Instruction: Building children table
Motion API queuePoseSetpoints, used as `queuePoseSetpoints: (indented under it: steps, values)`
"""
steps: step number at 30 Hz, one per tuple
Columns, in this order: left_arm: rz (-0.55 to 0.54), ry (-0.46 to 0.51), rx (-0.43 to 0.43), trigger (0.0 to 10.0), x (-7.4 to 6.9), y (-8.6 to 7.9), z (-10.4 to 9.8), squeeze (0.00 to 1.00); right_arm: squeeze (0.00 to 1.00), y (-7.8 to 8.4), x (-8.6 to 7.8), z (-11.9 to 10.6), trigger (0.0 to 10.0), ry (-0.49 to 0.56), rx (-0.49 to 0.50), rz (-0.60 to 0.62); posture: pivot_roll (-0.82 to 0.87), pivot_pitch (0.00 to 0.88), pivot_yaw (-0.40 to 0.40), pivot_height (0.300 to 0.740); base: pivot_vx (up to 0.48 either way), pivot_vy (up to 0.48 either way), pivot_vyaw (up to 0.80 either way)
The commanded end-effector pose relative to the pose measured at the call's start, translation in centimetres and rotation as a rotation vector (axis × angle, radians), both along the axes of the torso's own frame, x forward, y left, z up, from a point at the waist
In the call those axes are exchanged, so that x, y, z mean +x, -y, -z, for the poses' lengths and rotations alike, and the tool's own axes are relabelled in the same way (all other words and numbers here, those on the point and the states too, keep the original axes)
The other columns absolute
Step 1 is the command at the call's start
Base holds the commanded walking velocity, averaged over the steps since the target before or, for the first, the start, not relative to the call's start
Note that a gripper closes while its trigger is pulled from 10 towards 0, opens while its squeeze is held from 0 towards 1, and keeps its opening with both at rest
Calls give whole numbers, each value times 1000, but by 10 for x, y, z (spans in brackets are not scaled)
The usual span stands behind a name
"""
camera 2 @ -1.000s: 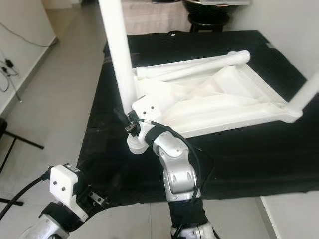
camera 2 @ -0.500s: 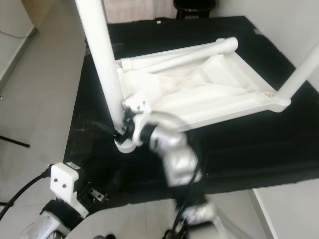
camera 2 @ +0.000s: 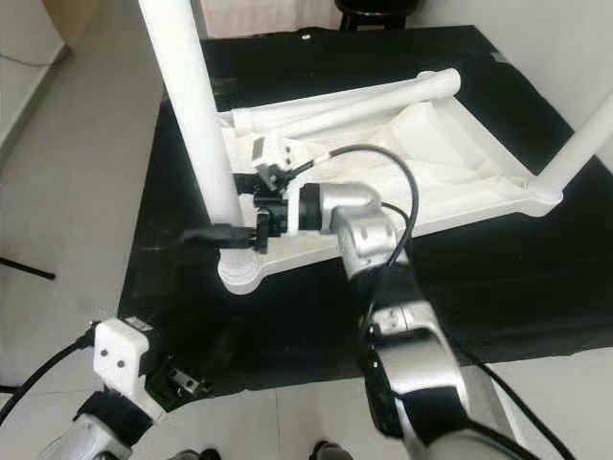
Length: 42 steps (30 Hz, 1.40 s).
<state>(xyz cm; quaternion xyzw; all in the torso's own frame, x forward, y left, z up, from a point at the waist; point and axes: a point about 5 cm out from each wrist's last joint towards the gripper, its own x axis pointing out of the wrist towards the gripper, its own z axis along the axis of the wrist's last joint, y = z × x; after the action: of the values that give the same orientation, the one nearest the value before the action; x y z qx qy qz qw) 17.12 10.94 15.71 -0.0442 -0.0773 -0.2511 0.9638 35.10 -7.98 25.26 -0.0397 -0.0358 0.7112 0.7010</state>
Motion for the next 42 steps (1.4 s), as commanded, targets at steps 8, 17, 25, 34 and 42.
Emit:
queuePoseSetpoints:
  steps: [8, 17, 25, 34, 42]
  values:
    - [-2, -12, 15, 10000, -3, 1, 1, 0, 0, 0, -3, 1, 0, -47, -7, -132, 80, 233, 7, 740, 0, 0, 0]
    - [-133, 50, 99, 10000, -7, -6, -4, 0, 0, 19, 6, 28, 0, -48, -35, 68, 68, 227, -5, 740, 0, 0, 0]
    - [-166, 51, 106, 10000, -12, -11, -6, 0, 0, 36, -5, 77, 0, -129, -67, 972, 43, 231, 3, 740, 0, 0, 0]
    - [-173, 17, 73, 10000, -14, -12, -1, 0, 0, 25, -36, 86, 2039, -102, -75, 1099, 38, 181, 19, 740, 0, 0, 0]
    - [-220, 21, 71, 10000, -5, -18, 4, 0, 1000, 1, -29, 66, 10000, -122, -13, 871, 49, 166, 11, 740, 0, 0, 0]
